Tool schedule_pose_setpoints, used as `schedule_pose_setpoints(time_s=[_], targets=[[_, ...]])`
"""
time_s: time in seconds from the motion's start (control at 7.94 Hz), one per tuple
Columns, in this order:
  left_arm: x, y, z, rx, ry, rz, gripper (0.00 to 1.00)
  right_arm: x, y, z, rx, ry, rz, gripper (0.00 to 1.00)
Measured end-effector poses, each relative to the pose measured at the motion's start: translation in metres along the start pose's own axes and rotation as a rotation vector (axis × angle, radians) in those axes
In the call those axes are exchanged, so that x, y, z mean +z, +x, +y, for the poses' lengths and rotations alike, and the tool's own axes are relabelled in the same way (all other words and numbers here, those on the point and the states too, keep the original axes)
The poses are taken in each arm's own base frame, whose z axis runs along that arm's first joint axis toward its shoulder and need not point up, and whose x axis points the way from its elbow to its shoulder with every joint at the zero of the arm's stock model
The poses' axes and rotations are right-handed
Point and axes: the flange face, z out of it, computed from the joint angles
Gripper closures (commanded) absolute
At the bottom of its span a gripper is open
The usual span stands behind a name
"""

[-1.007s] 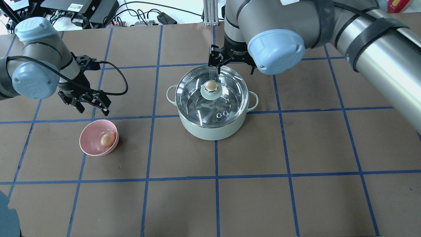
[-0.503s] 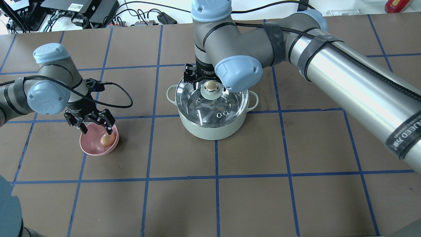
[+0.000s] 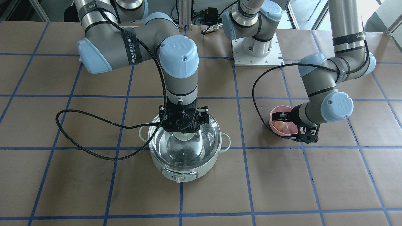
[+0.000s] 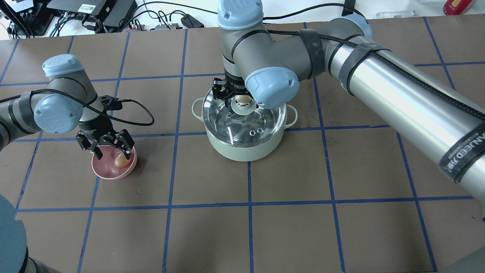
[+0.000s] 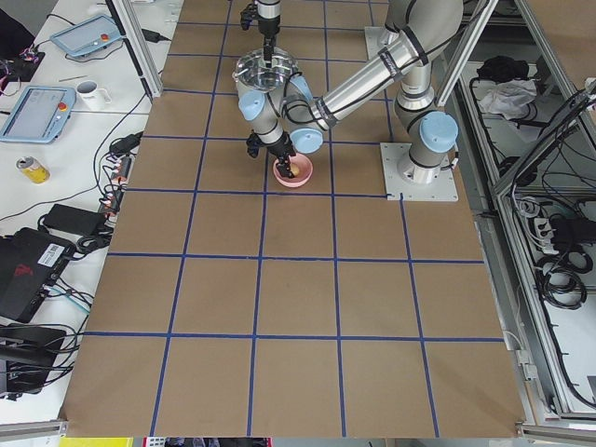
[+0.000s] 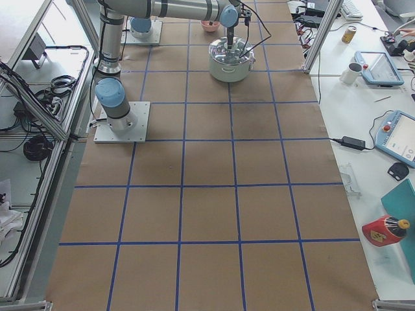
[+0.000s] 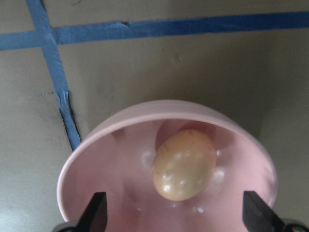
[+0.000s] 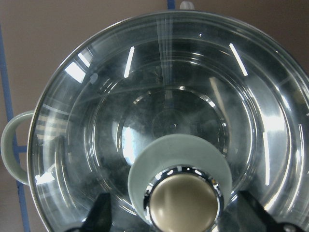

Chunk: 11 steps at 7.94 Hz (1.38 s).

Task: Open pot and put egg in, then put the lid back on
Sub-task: 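Grasp the egg with the left gripper while the right grasps the lid knob, then lift the glass lid off the pot with the right gripper and set it aside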

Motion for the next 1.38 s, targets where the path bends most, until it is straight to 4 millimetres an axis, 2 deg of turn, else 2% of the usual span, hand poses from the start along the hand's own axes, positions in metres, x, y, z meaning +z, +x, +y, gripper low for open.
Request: schedule_pose_setpoints(time_s=[0.13, 0.25, 0.38, 0.5, 0.63, 1.01, 1.26, 1.38], targets=[[0.002, -0.001, -0.002, 0.000, -0.005, 0.001, 0.02, 0.000, 0.000, 0.000, 0.000, 0.001, 0.003, 0.40], [0.004, -0.002, -0.003, -0.001, -0.008, -0.003, 0.03, 0.000, 0.000, -0.001, 0.000, 0.002, 0.003, 0.50], [0.005, -0.003, -0.003, -0.005, -0.014, -0.011, 0.03, -0.001, 0.000, -0.001, 0.000, 0.003, 0.002, 0.67], [0.009, -0.004, -0.005, -0.009, -0.022, -0.014, 0.03, -0.001, -0.001, -0.001, -0.002, 0.004, 0.001, 0.95], [0.011, -0.005, -0.007, -0.011, -0.024, -0.015, 0.04, -0.001, 0.000, -0.002, -0.007, 0.004, 0.001, 1.00], [0.012, -0.005, -0.010, -0.013, -0.023, -0.013, 0.06, -0.013, 0.006, -0.004, -0.004, 0.016, -0.011, 1.00], [0.014, -0.005, -0.011, -0.014, -0.024, -0.009, 0.06, -0.038, 0.016, -0.005, -0.008, 0.051, -0.022, 1.00], [0.015, -0.005, -0.012, -0.015, -0.023, -0.008, 0.07, -0.057, 0.030, -0.007, -0.016, 0.069, -0.024, 1.00]])
